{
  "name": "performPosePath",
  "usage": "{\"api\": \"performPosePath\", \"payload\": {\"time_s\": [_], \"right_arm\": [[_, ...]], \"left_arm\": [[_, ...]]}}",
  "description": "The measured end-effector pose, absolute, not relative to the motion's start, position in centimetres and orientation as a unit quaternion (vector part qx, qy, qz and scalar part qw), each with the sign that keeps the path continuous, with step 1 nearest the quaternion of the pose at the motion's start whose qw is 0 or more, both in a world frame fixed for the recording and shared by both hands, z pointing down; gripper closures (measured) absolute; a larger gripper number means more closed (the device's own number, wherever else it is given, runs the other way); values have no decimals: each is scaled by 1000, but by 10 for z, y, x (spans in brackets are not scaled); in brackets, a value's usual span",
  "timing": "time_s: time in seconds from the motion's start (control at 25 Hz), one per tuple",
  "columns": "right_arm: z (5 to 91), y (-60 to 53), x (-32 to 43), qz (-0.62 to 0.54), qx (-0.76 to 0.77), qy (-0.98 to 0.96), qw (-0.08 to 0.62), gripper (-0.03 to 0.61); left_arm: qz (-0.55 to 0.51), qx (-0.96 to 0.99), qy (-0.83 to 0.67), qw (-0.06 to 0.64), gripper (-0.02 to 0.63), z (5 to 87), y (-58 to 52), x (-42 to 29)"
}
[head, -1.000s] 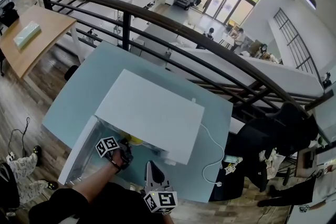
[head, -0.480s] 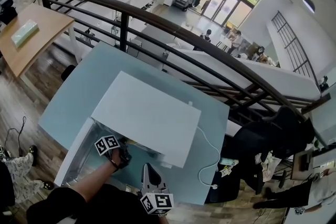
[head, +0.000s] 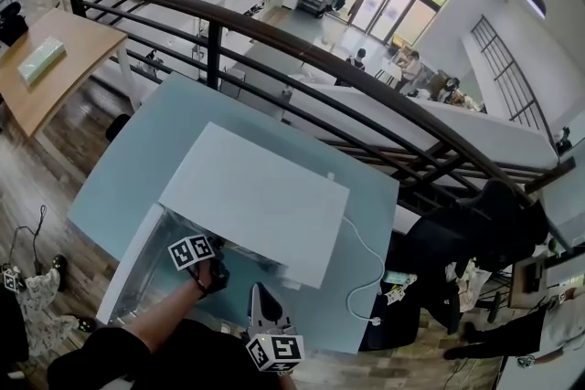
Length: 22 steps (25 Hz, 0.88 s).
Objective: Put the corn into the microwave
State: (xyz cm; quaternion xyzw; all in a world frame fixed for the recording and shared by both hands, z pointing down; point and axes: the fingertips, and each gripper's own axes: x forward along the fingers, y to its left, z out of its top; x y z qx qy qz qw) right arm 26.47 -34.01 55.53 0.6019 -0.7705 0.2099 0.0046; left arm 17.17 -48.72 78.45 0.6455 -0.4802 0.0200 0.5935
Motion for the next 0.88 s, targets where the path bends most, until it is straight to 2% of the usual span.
{"api": "performPosePath", "payload": {"time_s": [0.04, 0.12, 0.16, 0.76, 0.8, 0.88], "right_arm": [[555, -339, 265, 210, 602, -770, 4, 571], [555, -338, 266, 208, 603, -770, 7, 571], [555, -338, 266, 206, 603, -770, 7, 571], [549, -334, 255, 198, 604, -772, 5, 571], [548, -332, 255, 198, 603, -772, 5, 571], [548, -328, 254, 198, 604, -772, 3, 571]], "left_arm": [[26, 653, -478, 586, 453, 782, -488, 174], [35, 666, -470, 578, 354, 777, -489, 182], [39, 669, -468, 576, 328, 776, -489, 185], [99, 704, -455, 537, 324, 771, -460, 166], [100, 712, -450, 530, 365, 767, -455, 167], [98, 728, -450, 508, 541, 759, -448, 167]]}}
